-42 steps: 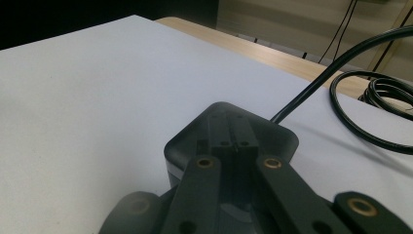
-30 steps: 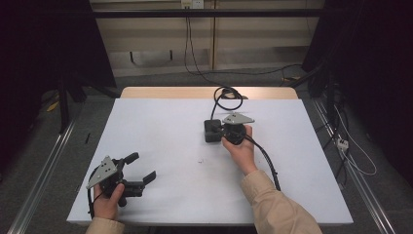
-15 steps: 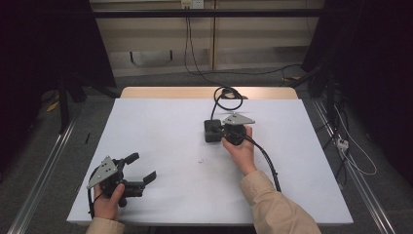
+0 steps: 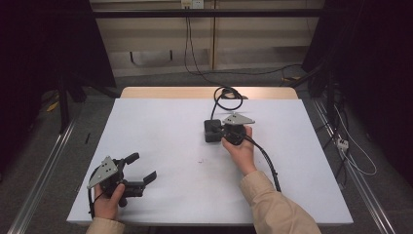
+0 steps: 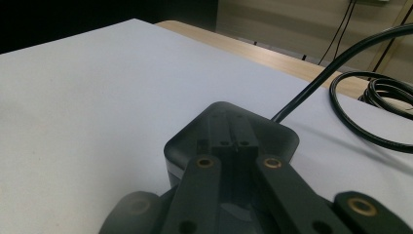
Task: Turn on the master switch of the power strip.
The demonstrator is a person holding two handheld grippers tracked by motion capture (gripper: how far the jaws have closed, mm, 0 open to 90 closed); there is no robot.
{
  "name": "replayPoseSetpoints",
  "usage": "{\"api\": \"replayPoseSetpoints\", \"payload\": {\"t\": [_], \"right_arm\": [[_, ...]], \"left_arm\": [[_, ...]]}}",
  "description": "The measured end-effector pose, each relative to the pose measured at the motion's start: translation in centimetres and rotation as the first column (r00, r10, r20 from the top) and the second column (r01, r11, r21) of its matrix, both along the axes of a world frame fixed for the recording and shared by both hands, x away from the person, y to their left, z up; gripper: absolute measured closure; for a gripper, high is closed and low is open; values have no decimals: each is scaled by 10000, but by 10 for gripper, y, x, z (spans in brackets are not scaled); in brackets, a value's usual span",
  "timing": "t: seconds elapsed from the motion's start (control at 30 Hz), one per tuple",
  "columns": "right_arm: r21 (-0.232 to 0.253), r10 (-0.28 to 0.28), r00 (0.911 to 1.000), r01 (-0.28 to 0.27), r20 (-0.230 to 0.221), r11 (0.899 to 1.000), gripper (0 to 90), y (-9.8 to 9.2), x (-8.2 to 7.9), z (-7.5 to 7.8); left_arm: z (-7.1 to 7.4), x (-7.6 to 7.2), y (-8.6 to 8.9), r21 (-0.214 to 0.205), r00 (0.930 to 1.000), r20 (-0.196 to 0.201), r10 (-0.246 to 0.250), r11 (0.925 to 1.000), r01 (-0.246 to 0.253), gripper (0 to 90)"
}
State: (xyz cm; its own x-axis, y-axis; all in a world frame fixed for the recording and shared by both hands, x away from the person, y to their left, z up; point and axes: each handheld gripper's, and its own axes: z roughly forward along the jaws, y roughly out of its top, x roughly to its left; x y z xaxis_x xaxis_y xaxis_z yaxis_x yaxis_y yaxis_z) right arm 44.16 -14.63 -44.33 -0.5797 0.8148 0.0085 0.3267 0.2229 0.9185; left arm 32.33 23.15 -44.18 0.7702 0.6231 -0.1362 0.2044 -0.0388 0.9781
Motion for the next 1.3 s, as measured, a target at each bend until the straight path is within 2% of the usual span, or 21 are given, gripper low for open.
{"api": "replayPoseSetpoints", "payload": {"t": [0.8,1.17,1.3], "right_arm": [[97,-12,10000,13,-60,10000,900,0,0,0],[-101,-44,10000,45,27,9999,900,1,-1,-1],[6,-76,10000,76,60,10000,900,1,-1,-2]], "left_arm": [[0,0,0,15,10000,17,21,10000,-21,34],[1,0,0,23,10000,38,45,10000,-45,34],[1,0,0,51,10000,19,58,10000,-58,34]]}}
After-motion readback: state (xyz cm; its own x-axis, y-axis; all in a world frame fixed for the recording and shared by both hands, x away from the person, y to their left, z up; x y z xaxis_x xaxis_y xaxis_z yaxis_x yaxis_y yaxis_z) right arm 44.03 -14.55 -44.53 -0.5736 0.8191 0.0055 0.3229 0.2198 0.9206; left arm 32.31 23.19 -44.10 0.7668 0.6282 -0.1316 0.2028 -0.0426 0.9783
